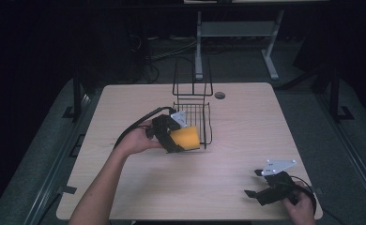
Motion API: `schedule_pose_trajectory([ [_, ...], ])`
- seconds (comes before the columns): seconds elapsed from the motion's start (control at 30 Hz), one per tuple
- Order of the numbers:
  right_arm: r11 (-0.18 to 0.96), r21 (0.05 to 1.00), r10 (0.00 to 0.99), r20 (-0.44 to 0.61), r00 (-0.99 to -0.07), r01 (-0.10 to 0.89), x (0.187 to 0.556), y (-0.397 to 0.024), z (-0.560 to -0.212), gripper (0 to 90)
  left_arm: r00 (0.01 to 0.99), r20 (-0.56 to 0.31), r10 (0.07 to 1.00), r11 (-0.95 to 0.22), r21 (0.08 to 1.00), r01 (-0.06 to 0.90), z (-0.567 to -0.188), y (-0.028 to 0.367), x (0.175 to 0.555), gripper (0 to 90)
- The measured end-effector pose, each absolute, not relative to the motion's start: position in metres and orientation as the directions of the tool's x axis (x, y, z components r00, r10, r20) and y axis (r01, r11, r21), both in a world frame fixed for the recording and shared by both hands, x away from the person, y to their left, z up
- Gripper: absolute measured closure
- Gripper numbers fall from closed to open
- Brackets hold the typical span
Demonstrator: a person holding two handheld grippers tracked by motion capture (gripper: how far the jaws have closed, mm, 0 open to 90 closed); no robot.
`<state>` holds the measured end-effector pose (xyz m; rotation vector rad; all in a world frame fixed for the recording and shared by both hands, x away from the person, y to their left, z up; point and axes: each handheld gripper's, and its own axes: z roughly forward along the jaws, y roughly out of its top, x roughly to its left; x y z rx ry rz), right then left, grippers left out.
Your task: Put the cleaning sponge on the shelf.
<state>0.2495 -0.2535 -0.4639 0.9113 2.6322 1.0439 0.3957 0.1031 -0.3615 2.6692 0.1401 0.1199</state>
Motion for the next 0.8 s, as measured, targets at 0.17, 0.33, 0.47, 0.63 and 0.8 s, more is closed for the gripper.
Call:
schedule_pose_trajectory([
  [0.17,0.566,0.670,0.598,0.068,-0.799,0.481,0.249,-0.254,-0.464,13.9,0.991,0.069,0.117,-0.885,0.459,0.073,-0.363,0.101,0.401,21.8],
  [0.33,0.565,0.669,0.600,0.068,-0.797,0.483,0.250,-0.255,-0.464,13.9,0.990,0.077,0.114,-0.877,0.475,0.064,-0.364,0.098,0.406,21.8],
  [0.47,0.561,0.669,0.602,0.073,-0.795,0.487,0.250,-0.255,-0.464,13.9,0.991,0.068,0.114,-0.885,0.461,0.070,-0.365,0.095,0.412,21.8],
  [0.63,0.561,0.666,0.604,0.078,-0.793,0.492,0.250,-0.255,-0.464,13.8,0.993,0.060,0.103,-0.878,0.475,0.063,-0.366,0.092,0.419,21.8],
  [0.8,0.563,0.666,0.603,0.073,-0.794,0.489,0.251,-0.256,-0.465,13.9,0.993,0.042,0.114,-0.882,0.464,0.082,-0.373,0.091,0.425,21.7],
])
